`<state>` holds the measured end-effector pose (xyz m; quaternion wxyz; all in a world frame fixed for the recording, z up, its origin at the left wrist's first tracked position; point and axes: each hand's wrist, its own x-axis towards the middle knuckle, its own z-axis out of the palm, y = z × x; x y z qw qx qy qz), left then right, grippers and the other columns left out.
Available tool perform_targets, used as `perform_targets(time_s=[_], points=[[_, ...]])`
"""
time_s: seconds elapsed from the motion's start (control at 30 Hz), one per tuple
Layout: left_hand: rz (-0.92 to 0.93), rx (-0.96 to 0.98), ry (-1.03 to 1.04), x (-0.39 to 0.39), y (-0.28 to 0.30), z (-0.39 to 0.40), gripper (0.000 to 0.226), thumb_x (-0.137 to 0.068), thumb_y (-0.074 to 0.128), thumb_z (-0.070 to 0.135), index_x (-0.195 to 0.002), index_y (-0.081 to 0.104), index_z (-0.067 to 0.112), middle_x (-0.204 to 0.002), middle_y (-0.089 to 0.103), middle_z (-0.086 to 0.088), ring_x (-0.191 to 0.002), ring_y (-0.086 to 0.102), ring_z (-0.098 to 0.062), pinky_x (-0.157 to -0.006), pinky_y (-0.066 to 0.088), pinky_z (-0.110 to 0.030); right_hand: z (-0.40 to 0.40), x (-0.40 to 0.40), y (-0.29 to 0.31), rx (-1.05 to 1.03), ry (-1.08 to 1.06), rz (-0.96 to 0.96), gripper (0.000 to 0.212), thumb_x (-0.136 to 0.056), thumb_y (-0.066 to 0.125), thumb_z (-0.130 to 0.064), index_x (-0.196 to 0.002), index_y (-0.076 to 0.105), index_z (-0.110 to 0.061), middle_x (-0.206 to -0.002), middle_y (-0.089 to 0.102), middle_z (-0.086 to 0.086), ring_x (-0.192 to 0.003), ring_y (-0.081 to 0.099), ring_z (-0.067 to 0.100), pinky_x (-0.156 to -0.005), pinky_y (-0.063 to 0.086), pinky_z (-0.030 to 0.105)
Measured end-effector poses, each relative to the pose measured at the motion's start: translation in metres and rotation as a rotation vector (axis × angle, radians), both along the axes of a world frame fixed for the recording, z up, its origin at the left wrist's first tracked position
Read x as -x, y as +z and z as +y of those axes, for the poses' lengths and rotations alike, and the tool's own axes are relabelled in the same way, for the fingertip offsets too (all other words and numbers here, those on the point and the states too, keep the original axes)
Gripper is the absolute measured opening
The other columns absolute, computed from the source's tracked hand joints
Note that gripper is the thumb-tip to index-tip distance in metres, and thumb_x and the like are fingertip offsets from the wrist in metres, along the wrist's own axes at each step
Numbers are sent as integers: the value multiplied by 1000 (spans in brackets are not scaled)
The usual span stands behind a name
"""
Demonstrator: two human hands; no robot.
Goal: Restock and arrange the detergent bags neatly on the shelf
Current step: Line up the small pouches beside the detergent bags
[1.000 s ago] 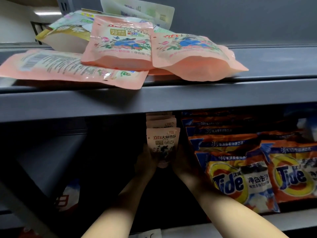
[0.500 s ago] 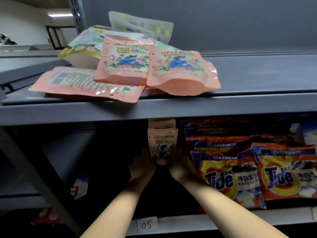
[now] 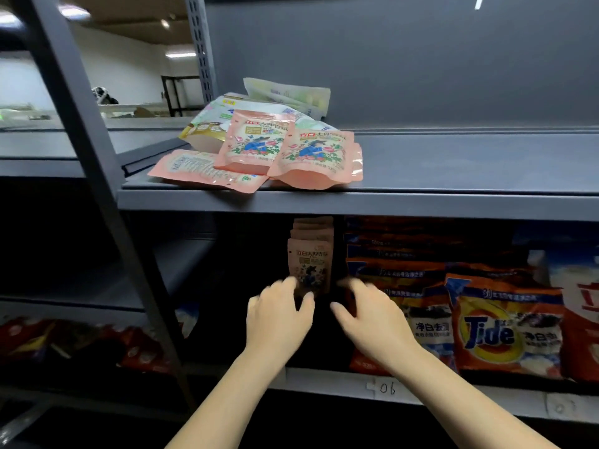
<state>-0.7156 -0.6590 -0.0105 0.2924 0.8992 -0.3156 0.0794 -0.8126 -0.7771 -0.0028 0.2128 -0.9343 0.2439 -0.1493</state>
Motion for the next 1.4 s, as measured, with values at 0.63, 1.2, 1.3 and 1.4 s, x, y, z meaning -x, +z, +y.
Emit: perform_targets(time_s=[0.63,1.2,1.3,1.4], points=[[-36,290,190,-86,196,27,17,-87,46,27,-87,58,16,-90,59,-6,-91,51,-29,-71,38,-32,-14,-32,180,-146,-63,-475,18,-89,57,-30,-99,64,-16,-91,65,-1,-87,60,16,-66,42,24],[721,613,27,-138,221,2,9,-82,56,-1,-87,52,5,-91,62,-16,-80,62,-29,-87,51,-45,-13,-77,210,-676,-225,-281,26,-75,77,-4,-88,55,-4,-78,63,10,-56,60,18,-48,49,27],[690,601,-5,-138,221,3,14,-83,58,3,-96,54,3,-90,64,-12,-80,64,-27,-82,55,-41,-18,-72,209,-766,-216,-354,27,-83,68,-1,-108,60,3,-94,69,18,-63,66,25,-61,57,37],[664,678,15,-139,214,3,33,-72,59,6,-104,54,2,-92,64,-14,-83,64,-28,-85,53,-41,-18,-63,207,-684,-198,-433,23,-89,59,-1,-112,62,-3,-96,69,15,-70,66,26,-62,57,38]])
